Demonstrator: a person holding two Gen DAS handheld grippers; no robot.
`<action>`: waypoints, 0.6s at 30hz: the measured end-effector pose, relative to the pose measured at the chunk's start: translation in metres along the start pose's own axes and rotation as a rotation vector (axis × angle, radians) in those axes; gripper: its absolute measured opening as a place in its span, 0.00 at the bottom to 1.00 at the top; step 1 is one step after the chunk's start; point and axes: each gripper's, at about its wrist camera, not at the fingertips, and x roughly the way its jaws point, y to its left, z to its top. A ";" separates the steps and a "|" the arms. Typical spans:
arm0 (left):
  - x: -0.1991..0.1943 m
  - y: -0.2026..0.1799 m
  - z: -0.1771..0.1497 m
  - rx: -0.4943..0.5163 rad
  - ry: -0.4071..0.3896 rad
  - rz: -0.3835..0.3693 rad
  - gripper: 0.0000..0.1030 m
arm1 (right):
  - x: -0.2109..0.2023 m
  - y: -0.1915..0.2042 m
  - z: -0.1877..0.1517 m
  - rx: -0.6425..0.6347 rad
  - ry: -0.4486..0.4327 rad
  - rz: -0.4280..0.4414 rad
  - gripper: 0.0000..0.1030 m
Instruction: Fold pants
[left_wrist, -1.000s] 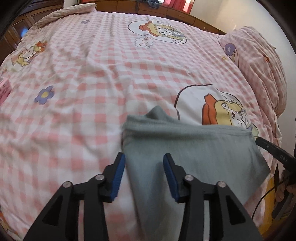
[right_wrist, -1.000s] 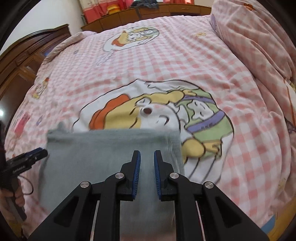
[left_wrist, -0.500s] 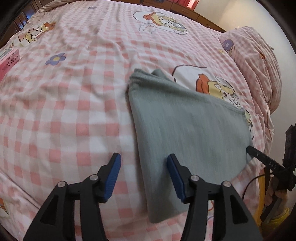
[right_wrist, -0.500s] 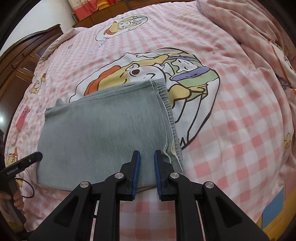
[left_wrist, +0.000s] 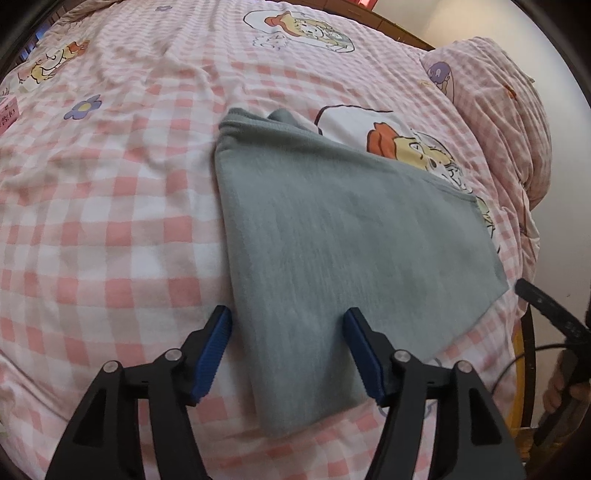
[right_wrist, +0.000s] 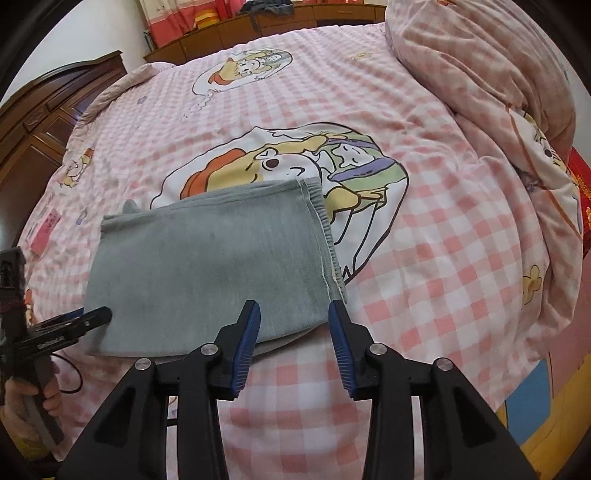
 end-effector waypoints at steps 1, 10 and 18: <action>0.002 0.000 0.000 0.002 -0.004 -0.001 0.70 | -0.001 0.000 -0.001 0.002 0.002 0.001 0.38; 0.008 -0.010 0.002 0.040 -0.049 0.023 0.74 | 0.000 -0.002 -0.006 0.034 0.033 0.017 0.38; -0.005 -0.009 0.002 0.025 -0.094 -0.007 0.26 | 0.002 -0.002 -0.008 0.045 0.034 0.020 0.38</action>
